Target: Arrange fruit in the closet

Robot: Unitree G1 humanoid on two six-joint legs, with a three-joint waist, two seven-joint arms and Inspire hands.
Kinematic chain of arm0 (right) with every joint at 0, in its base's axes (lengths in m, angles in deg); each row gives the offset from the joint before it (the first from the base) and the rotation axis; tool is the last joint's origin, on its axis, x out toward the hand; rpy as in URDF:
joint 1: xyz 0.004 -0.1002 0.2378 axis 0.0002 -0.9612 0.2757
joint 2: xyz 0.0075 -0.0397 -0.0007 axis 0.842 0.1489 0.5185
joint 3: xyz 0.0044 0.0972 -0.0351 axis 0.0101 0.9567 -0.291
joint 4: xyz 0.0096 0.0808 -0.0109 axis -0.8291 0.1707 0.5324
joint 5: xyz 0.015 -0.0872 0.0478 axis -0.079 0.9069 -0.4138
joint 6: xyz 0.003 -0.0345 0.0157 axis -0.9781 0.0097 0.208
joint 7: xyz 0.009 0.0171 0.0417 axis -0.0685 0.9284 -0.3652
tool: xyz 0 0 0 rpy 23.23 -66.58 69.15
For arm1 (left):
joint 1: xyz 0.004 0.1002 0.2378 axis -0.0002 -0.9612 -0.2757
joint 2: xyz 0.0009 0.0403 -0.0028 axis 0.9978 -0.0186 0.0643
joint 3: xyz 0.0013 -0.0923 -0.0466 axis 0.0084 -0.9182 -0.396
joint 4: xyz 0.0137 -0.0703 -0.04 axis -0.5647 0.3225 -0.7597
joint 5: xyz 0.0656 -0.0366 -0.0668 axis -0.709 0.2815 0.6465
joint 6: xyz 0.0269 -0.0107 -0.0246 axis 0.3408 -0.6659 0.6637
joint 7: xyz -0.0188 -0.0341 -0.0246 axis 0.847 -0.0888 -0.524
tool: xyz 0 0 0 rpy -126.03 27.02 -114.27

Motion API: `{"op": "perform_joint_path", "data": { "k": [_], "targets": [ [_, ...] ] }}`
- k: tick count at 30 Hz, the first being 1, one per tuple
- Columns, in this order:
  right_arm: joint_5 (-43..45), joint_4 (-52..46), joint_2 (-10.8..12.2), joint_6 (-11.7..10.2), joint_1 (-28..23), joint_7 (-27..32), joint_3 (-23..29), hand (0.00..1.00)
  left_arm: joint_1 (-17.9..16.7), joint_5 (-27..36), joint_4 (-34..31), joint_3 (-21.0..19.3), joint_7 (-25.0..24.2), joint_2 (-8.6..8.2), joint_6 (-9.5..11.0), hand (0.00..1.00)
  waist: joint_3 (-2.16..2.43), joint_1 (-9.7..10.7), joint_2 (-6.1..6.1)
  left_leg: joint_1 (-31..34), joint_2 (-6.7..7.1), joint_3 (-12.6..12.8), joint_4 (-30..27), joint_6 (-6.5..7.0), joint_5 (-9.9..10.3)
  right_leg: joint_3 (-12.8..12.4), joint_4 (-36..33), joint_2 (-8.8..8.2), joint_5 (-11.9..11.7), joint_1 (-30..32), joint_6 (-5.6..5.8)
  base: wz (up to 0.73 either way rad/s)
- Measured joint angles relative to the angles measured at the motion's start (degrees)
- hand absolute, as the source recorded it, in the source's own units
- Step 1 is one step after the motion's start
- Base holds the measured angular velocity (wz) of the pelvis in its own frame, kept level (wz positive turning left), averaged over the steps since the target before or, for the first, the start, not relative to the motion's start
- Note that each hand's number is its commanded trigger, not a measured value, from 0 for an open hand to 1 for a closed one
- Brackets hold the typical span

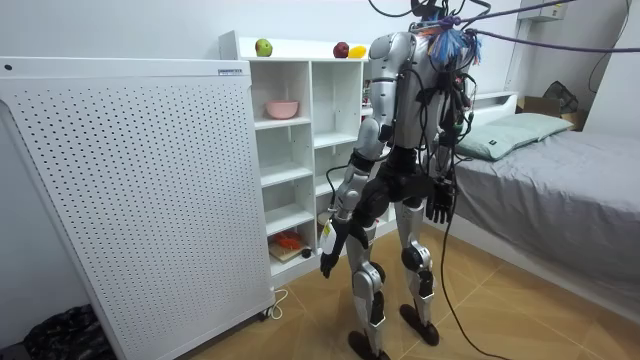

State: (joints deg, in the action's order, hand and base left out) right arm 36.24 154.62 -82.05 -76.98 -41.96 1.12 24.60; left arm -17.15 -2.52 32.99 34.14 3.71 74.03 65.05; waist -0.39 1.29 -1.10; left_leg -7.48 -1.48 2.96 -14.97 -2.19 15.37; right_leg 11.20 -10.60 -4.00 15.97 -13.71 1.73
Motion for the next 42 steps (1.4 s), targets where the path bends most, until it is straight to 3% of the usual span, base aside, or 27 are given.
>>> {"op": "perform_joint_path", "data": {
  "k": [14,18,22,24,31,33,36,42],
  "targets": [
    [-2.63,-0.52,0.00,-0.93,0.31,2.04,0.42,0.00,-0.02,-0.26,-0.21,0.32,-0.04,-0.02,0.12,0.00,0.07,-0.21,0.15,-0.28,0.07,-0.02,0.20,0.04,-0.05,-0.21,0.05,0.02,0.00,0.02,0.01,0.00],
    [-6.20,-2.59,-0.04,-1.67,0.39,4.13,3.69,0.00,0.03,-0.39,-0.48,-0.69,0.00,0.10,0.28,0.00,0.07,-0.19,0.03,0.01,0.07,0.12,0.16,0.09,-0.08,-0.33,0.60,0.02,0.02,0.22,0.02,0.00],
    [-11.69,-14.84,-0.06,-2.38,0.30,6.36,5.76,0.00,0.44,-0.38,-2.36,-1.03,0.91,0.42,0.89,0.00,0.27,-0.09,-0.41,0.70,0.14,0.19,0.16,0.22,-0.21,-0.44,0.70,0.01,-0.21,0.87,0.14,0.00],
    [-13.30,-24.16,0.16,-4.58,0.73,7.69,6.49,0.00,1.26,-0.31,-2.54,-1.50,2.38,0.53,2.23,0.00,0.27,-0.05,-0.41,0.76,0.14,0.19,0.21,0.22,-0.21,-0.30,0.70,0.02,-0.45,0.78,0.19,0.00],
    [-13.65,-53.53,1.47,-8.25,0.85,11.47,4.37,0.00,2.73,-0.33,-2.54,-1.49,4.63,0.69,4.72,0.00,0.08,-0.60,-0.19,1.08,0.11,0.31,0.31,0.22,-0.21,-0.22,0.79,0.04,-0.52,1.06,0.23,0.00],
    [-13.85,-61.07,1.72,-9.58,0.89,12.53,3.60,0.00,2.49,-0.32,-3.17,-1.43,4.70,0.72,5.00,0.00,0.33,-0.68,0.09,1.63,0.11,0.29,0.19,0.22,-0.21,-0.16,0.77,0.03,-0.68,1.51,0.27,0.00],
    [-13.83,-66.08,1.70,-11.91,0.97,13.71,3.33,0.00,1.76,-0.34,-5.09,-1.39,4.73,0.72,5.25,0.00,0.31,-0.39,0.26,2.19,0.13,0.18,0.23,0.42,-0.35,-0.17,0.86,0.02,-1.05,2.05,0.37,0.00],
    [-12.79,-73.92,1.64,-12.31,1.07,15.17,2.95,0.00,0.88,-0.38,-5.02,-1.42,4.74,0.80,5.99,0.00,0.51,-1.63,0.70,1.88,0.12,1.33,0.94,0.51,-0.58,-1.41,0.77,0.00,-1.22,2.72,0.40,-0.11]
  ]
}}
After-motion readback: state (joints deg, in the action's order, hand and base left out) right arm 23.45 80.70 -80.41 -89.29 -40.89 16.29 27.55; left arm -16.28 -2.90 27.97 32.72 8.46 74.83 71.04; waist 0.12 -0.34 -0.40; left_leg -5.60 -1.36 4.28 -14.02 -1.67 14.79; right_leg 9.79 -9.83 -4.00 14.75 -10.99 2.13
